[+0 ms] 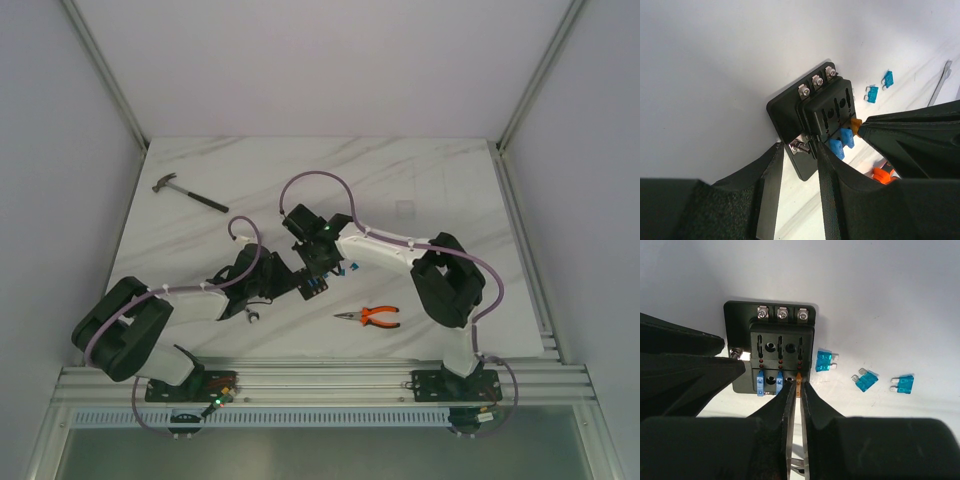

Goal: Snap on the fuse box
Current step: Install the fuse at the fuse box base.

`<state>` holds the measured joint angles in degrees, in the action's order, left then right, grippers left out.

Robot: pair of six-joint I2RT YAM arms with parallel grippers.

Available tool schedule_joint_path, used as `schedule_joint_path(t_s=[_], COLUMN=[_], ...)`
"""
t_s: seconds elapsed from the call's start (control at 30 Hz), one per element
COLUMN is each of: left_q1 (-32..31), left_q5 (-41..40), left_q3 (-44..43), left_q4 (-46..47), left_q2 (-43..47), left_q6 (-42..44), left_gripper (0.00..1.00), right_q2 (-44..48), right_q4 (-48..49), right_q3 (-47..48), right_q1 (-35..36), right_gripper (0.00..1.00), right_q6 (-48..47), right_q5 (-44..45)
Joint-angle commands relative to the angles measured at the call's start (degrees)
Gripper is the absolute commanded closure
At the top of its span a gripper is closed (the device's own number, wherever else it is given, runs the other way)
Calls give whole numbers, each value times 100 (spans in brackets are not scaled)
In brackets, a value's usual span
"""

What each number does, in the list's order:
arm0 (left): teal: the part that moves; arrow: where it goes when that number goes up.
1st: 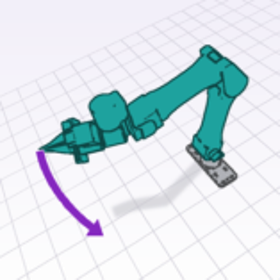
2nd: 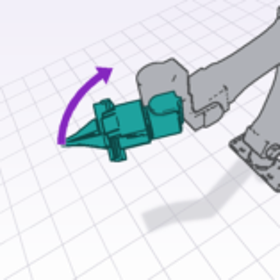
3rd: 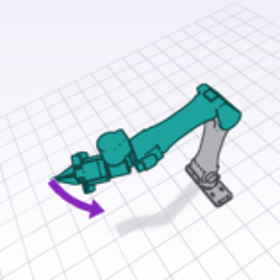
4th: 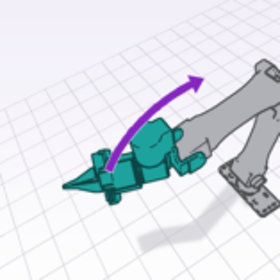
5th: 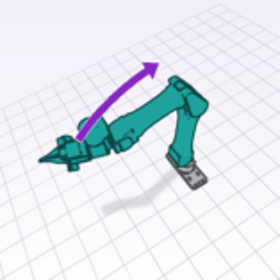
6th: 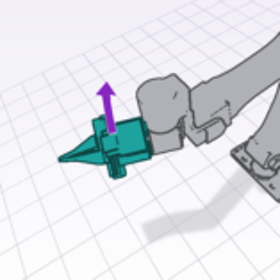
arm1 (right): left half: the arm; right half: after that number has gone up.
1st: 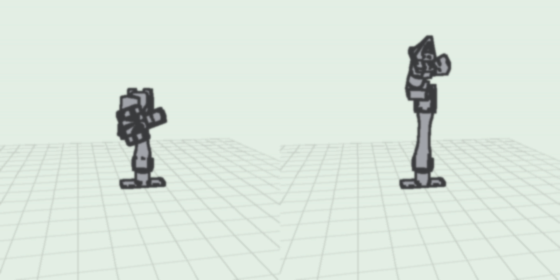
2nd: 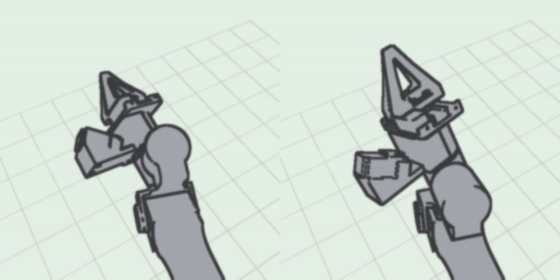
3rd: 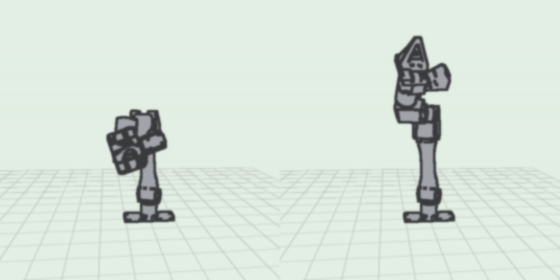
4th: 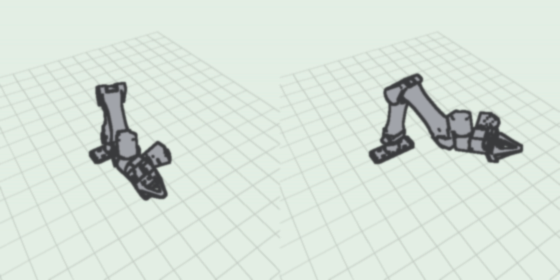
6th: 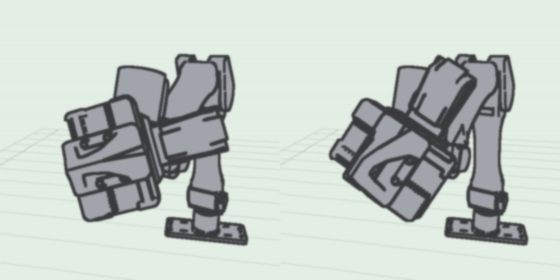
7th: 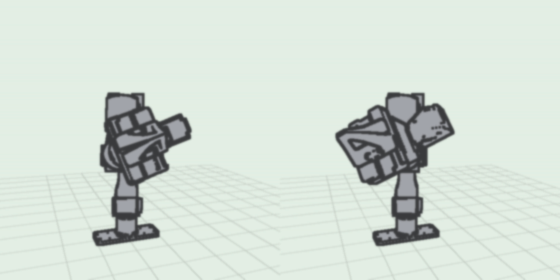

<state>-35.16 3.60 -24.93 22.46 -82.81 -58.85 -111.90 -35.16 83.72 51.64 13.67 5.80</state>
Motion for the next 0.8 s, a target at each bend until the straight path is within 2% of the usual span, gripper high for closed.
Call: schedule_joint_path(t_s=[0.0,0.13,0.27,0.77], left_q1=[-11,-1,0,0], left_q5=[-115,-110,-96,-100], left_q3=[-71,-77,-65,-34], left_q4=[-236,-235,-241,-218], left_q2=[-106,-110,-107,-166], left_q6=[106,108,109,75], left_gripper=[57,57,57,57], right_q2=[-166,-295,-507,-1403], right_q4=[-29,-195,-388,-352], right_q3=[-29,-44,-136,-319], right_q1=[-13,-10,-11,125], right_gripper=[86,90,100,100], right_q6=[21,30,9,-119], right_q5=[-142,-71,-22,-553])
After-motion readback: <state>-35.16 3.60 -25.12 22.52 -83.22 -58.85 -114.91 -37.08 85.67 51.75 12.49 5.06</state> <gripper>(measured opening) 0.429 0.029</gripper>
